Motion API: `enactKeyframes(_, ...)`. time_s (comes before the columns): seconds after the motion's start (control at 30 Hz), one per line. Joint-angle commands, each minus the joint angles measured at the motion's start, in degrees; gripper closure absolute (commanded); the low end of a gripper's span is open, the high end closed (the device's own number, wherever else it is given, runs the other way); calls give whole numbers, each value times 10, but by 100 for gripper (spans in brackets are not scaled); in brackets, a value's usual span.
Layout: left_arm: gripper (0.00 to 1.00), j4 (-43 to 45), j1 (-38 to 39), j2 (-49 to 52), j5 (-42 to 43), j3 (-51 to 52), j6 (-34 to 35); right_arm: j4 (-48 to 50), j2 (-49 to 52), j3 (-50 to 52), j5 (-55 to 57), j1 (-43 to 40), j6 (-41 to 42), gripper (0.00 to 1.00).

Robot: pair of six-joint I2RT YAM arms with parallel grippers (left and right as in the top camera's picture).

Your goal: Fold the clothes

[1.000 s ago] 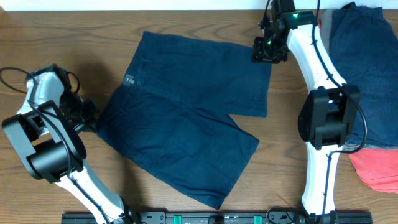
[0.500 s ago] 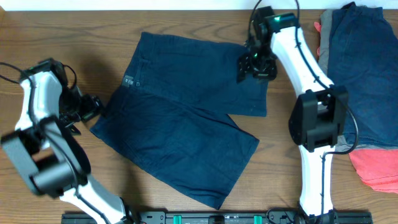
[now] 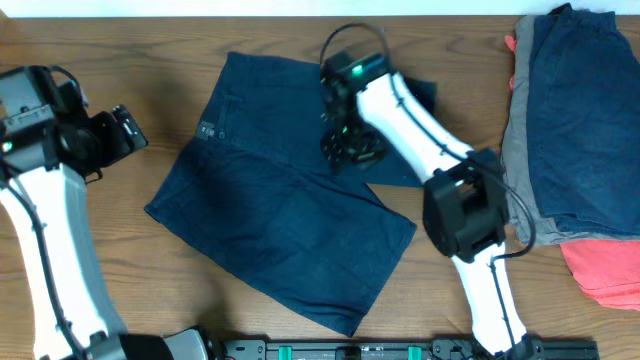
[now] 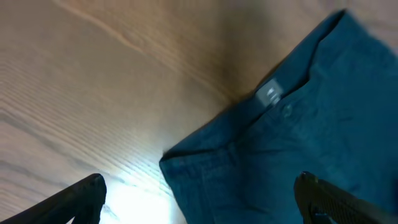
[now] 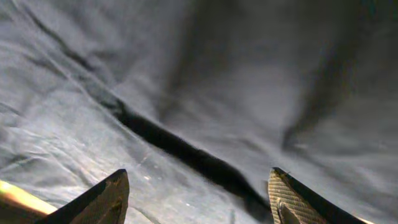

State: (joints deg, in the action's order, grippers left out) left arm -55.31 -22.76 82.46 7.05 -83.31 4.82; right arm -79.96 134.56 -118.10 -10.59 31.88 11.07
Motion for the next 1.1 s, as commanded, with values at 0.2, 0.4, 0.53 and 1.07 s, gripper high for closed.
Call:
enactKeyframes(0.2,2,-1,0,-4,-7,-6,-3,81,-1,106,67,37,20,29)
enactKeyframes(0.4,2,-7,0,-4,-7,-5,-3,144,-1,165,124,30,38,30)
enactKeyframes(0.53,2,-19,0,-4,-7,-5,-3,194,-1,193,145,10,41,30)
enactKeyframes(1.07,2,-48,46,-3,0,0,-3,354,-1,198,70,-136,-45,38)
